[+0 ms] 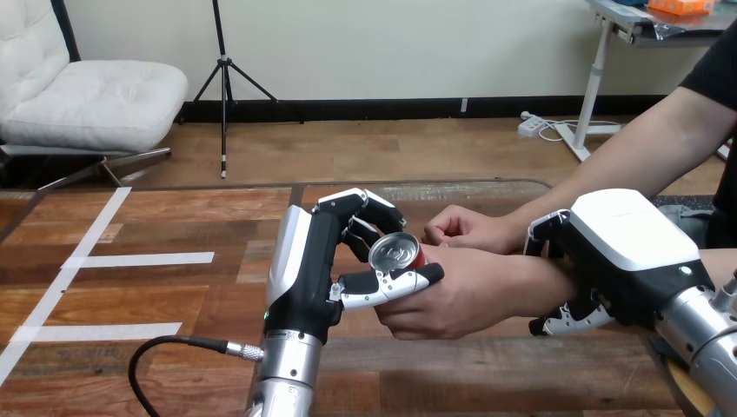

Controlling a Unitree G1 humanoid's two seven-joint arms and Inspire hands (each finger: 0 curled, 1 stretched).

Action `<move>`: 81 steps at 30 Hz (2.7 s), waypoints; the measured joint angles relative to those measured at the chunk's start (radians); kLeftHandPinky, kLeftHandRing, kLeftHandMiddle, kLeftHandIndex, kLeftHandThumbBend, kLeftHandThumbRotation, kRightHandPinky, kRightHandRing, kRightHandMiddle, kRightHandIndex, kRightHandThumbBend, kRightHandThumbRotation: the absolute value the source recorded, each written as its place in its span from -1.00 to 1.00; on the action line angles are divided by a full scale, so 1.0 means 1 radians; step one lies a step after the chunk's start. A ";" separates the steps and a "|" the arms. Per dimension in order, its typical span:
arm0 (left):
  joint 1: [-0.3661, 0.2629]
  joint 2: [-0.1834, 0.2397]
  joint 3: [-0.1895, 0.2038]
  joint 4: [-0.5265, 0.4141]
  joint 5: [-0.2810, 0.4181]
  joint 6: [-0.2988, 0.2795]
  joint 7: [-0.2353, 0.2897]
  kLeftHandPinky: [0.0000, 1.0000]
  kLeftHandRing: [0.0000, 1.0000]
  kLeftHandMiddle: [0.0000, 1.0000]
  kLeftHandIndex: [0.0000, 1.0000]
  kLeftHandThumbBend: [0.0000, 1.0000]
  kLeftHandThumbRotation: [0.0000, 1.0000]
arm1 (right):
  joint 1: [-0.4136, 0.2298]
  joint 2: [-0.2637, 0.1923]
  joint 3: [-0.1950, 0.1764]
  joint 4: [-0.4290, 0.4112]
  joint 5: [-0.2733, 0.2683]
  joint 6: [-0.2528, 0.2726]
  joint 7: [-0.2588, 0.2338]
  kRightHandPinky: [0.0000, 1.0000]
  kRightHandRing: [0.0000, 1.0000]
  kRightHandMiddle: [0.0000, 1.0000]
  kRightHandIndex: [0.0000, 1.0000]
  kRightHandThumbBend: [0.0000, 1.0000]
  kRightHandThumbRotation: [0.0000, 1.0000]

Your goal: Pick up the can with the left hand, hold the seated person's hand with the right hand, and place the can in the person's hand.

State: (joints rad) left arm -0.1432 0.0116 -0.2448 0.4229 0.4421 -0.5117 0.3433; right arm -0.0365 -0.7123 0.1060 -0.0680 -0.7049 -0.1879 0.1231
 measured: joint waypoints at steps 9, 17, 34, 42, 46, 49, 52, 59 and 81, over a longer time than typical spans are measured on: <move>0.024 -0.015 0.000 -0.040 -0.026 0.000 -0.020 -0.35 -0.26 -0.17 -0.13 0.32 -1.00 | 0.000 0.000 -0.004 0.000 0.000 -0.007 0.000 -0.54 -0.43 -0.25 -0.11 0.62 -1.00; 0.047 -0.021 0.000 -0.082 -0.037 0.004 -0.038 -0.36 -0.27 -0.18 -0.14 0.32 -1.00 | 0.000 -0.001 -0.008 0.001 0.000 -0.018 -0.001 -0.51 -0.40 -0.22 -0.11 0.61 -1.00; 0.066 -0.026 0.000 -0.121 -0.050 0.004 -0.060 -0.36 -0.27 -0.18 -0.14 0.30 -1.00 | 0.000 -0.001 -0.009 0.001 0.000 -0.026 0.000 -0.51 -0.40 -0.24 -0.09 0.58 -1.00; 0.066 -0.026 0.000 -0.121 -0.057 0.004 -0.067 -0.34 -0.23 -0.14 -0.11 0.29 -1.00 | 0.000 -0.002 -0.009 0.001 0.000 -0.027 0.000 -0.50 -0.39 -0.22 -0.10 0.58 -1.00; 0.067 -0.026 0.000 -0.128 -0.062 0.013 -0.078 -0.21 -0.06 0.03 0.04 0.35 -1.00 | 0.000 -0.002 -0.009 0.002 0.000 -0.027 0.000 -0.52 -0.41 -0.23 -0.10 0.58 -1.00; 0.072 -0.026 0.000 -0.148 -0.062 0.036 -0.093 -0.06 0.13 0.22 0.22 0.43 -1.00 | 0.000 -0.002 -0.009 0.004 0.000 -0.029 0.000 -0.53 -0.42 -0.25 -0.10 0.58 -1.00; 0.077 -0.024 0.000 -0.174 -0.053 0.068 -0.113 0.14 0.36 0.45 0.46 0.47 -0.97 | 0.000 -0.001 -0.008 0.007 0.000 -0.029 0.000 -0.55 -0.44 -0.27 -0.10 0.58 -1.00; 0.082 -0.008 -0.016 -0.242 -0.024 0.145 -0.204 0.79 0.87 0.90 0.91 0.54 -0.55 | 0.000 -0.001 -0.008 0.018 0.000 -0.030 -0.001 -0.60 -0.49 -0.33 -0.11 0.58 -1.00; 0.086 0.023 -0.023 -0.294 -0.168 0.187 -0.449 1.00 1.00 1.00 1.00 0.66 0.06 | 0.000 -0.002 -0.013 0.044 0.000 -0.035 -0.004 -0.37 -0.20 -0.04 0.06 0.62 -1.00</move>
State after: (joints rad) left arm -0.0567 0.0344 -0.2675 0.1288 0.2746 -0.3244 -0.1059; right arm -0.0361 -0.7145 0.0934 -0.0240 -0.7050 -0.2225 0.1190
